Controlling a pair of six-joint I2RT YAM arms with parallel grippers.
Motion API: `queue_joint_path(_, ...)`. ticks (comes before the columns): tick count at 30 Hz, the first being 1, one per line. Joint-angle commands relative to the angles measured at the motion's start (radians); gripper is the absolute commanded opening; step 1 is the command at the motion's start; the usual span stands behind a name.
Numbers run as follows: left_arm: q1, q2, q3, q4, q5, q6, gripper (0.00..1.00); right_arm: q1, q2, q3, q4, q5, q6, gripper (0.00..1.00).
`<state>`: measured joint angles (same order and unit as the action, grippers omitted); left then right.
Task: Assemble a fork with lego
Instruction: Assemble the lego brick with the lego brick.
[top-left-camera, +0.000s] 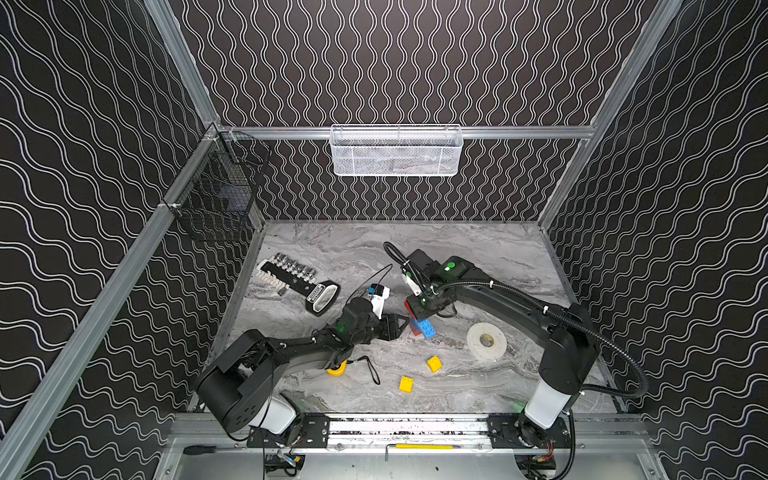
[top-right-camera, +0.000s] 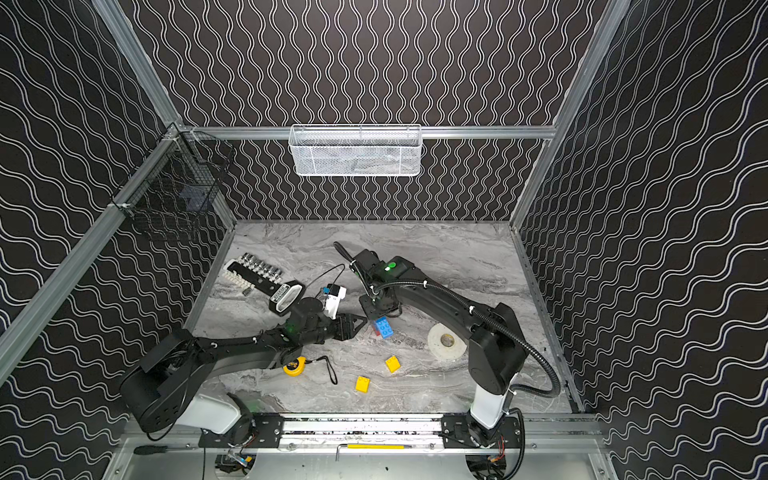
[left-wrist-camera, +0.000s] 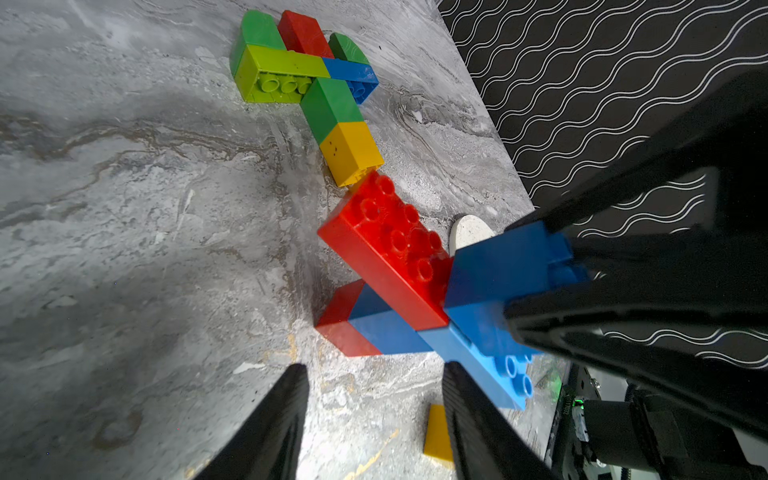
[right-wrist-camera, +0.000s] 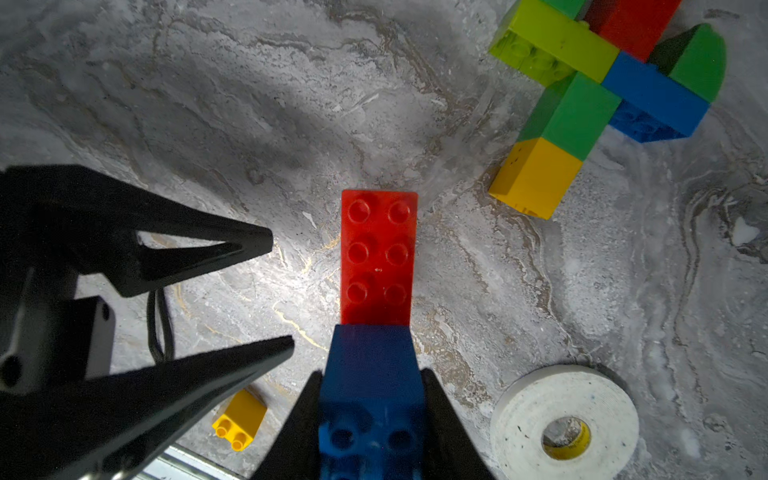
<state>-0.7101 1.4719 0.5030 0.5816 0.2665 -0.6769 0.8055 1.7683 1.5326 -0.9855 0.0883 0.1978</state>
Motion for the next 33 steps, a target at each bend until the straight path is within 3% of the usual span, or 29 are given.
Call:
queue_joint_path(1,0.000,0.000,0.010,0.012,-0.007,0.011,0.57,-0.004,0.014,-0.006,-0.027,-0.016,-0.004,0.00)
queue_joint_path(23,0.000,-0.008,0.015,-0.006,-0.017,0.019,0.56,0.003,0.028,-0.062,-0.098,-0.027,-0.038,0.00)
queue_joint_path(33,0.052,-0.144,-0.026,-0.116,-0.052,0.043,0.56,0.003,-0.013,-0.097,0.017,-0.094,-0.389,0.04)
